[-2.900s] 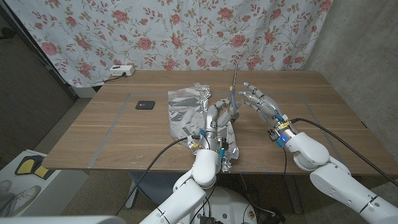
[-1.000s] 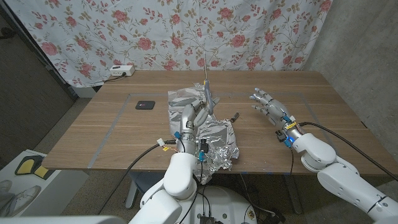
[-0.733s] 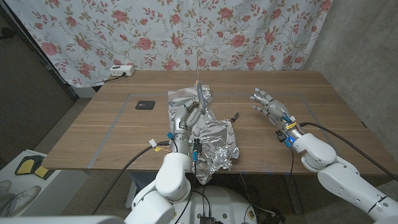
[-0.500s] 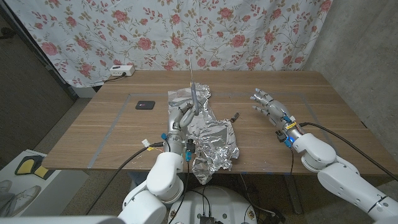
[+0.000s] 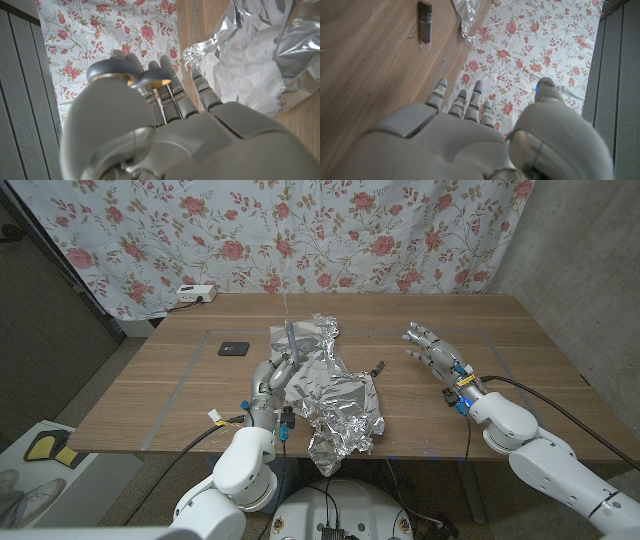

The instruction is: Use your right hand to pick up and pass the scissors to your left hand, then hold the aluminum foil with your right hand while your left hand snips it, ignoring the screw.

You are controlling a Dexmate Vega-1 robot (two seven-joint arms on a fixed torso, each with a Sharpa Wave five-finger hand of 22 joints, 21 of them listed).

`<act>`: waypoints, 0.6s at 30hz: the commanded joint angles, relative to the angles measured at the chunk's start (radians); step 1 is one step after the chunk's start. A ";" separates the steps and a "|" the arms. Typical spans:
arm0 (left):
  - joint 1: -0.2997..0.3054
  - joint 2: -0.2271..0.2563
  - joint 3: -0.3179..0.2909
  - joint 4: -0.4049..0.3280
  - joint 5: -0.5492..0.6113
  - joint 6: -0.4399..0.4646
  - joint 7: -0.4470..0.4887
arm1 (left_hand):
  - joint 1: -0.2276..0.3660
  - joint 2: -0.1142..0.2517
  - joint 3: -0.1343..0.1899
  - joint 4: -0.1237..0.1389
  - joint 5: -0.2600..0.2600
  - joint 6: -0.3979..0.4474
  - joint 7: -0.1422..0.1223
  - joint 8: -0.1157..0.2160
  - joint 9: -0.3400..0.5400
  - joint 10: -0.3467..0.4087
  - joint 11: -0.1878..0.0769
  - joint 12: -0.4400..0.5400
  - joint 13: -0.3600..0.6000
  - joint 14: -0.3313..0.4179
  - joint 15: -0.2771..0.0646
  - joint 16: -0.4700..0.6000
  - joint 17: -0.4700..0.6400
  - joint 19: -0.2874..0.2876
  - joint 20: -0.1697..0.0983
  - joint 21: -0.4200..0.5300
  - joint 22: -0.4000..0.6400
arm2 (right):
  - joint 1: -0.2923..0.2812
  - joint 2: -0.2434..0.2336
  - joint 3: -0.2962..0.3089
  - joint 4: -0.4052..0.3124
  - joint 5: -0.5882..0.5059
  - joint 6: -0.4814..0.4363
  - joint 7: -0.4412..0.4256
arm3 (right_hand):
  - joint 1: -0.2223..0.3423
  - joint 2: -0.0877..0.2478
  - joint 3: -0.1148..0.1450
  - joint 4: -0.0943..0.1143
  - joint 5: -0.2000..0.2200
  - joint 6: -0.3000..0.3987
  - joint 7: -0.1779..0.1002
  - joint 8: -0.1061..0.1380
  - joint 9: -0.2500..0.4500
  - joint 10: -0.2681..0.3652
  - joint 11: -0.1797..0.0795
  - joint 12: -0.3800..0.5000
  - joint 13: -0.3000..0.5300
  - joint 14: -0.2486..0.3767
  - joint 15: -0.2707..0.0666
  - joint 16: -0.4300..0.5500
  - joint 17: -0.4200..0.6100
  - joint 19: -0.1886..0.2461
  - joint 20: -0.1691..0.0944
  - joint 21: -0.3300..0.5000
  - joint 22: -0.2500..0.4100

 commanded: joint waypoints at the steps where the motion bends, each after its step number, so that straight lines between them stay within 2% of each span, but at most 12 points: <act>1: 0.004 0.029 -0.050 0.011 -0.067 0.004 0.002 | -0.024 0.004 -0.009 0.010 0.002 0.012 0.000 -0.003 0.000 0.100 -0.087 0.072 0.002 0.010 0.005 0.009 -0.002 0.001 0.000 0.003 0.004 | 0.018 0.012 -0.012 0.024 0.001 -0.002 -0.003 | -0.001 0.003 0.000 0.000 -0.001 -0.003 -0.003 0.009 0.002 0.012 0.002 -0.007 0.002 -0.002 0.009 0.008 0.000 -0.011 0.001 0.007 0.003; 3: 0.002 0.023 -0.048 0.026 -0.072 -0.013 -0.002 | -0.027 0.008 -0.009 0.012 0.002 0.012 0.002 -0.002 -0.001 0.100 -0.087 0.072 0.002 0.009 0.006 0.010 -0.001 -0.001 0.001 0.002 0.004 | 0.018 0.012 -0.012 0.023 0.002 -0.006 -0.008 | -0.001 0.003 0.000 -0.001 -0.001 -0.003 -0.003 0.009 0.002 0.012 0.002 -0.008 0.001 -0.001 0.009 0.009 0.000 -0.011 0.001 0.007 0.003; 8: -0.008 0.026 -0.043 0.047 -0.074 -0.015 0.000 | -0.082 -0.019 -0.039 0.032 -0.007 0.026 0.004 0.000 -0.008 0.107 -0.085 0.072 -0.003 0.015 0.008 0.016 -0.006 -0.003 -0.004 0.001 0.004 | 0.016 0.012 -0.010 0.025 0.000 -0.004 -0.013 | 0.000 0.006 0.001 -0.002 -0.001 -0.004 -0.003 0.009 0.002 0.012 0.001 -0.010 -0.001 -0.002 0.009 0.009 -0.001 -0.011 0.001 0.008 0.003; 13: -0.011 0.029 -0.036 0.056 -0.037 -0.017 0.026 | -0.153 -0.043 -0.072 0.057 -0.016 0.033 0.017 -0.005 -0.019 0.112 -0.078 0.069 -0.013 0.009 0.021 0.014 -0.017 -0.004 -0.004 0.000 0.003 | 0.015 0.011 -0.007 0.024 0.001 -0.006 -0.018 | 0.004 0.012 0.004 -0.004 -0.001 -0.004 -0.003 0.010 0.002 0.013 0.001 -0.014 -0.003 -0.002 0.009 0.010 -0.002 -0.011 0.001 0.008 0.003; 18: -0.009 0.012 -0.023 0.073 0.018 -0.035 0.065 | -0.194 -0.050 -0.088 0.072 -0.021 0.025 0.028 -0.007 -0.015 0.101 -0.073 0.072 -0.004 0.007 0.027 0.010 -0.028 -0.008 0.003 -0.003 0.003 | 0.020 0.011 -0.009 0.024 0.000 -0.007 -0.015 | 0.006 0.014 0.005 -0.005 -0.002 -0.005 -0.003 0.010 0.002 0.013 0.003 -0.016 -0.004 -0.003 0.008 0.010 -0.002 -0.012 0.001 0.008 0.003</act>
